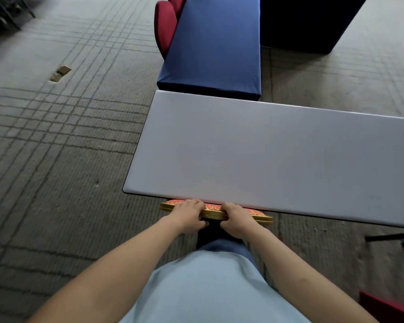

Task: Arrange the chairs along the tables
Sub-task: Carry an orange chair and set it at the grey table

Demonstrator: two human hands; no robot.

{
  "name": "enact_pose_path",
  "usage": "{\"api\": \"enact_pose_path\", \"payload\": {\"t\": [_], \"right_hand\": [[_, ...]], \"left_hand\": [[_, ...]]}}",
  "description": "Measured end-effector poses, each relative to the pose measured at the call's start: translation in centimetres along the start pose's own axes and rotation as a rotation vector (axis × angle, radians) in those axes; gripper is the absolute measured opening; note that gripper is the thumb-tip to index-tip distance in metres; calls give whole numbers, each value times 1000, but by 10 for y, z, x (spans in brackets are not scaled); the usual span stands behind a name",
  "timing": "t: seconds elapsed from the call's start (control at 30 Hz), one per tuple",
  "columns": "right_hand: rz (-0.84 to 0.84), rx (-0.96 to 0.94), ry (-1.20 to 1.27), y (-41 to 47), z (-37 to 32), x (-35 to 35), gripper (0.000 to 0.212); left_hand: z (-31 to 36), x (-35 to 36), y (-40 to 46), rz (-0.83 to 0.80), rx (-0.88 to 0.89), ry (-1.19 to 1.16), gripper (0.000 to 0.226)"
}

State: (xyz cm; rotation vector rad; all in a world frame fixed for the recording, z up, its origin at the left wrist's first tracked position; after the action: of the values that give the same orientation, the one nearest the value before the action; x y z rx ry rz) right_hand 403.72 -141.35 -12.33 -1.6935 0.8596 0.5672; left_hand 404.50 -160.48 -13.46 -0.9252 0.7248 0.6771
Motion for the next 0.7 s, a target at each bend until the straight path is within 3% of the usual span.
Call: {"api": "enact_pose_path", "payload": {"t": [0.27,0.47,0.7], "right_hand": [[138,-58,140,-9,20,14,59],[192,66,106,-18,19,22,52],[92,264,143,-20,21,28,68]], "left_hand": [[3,7,-1,25,1,-42,65],[9,11,-5,69,-15,-54,65],[13,16,-20,-55,-295,-191,92]]}}
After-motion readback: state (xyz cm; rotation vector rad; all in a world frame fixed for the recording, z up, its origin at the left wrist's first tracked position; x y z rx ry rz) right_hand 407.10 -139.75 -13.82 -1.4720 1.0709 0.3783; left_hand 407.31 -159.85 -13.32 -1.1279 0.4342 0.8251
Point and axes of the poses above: each hand's wrist, its own y-axis towards the middle knuckle, its own x-axis out of the palm, z = x × y, the point moved 1 cm from there along y, towards the middle knuckle, and after that the axes turned 10 degrees about x, right-handed, at the moved point
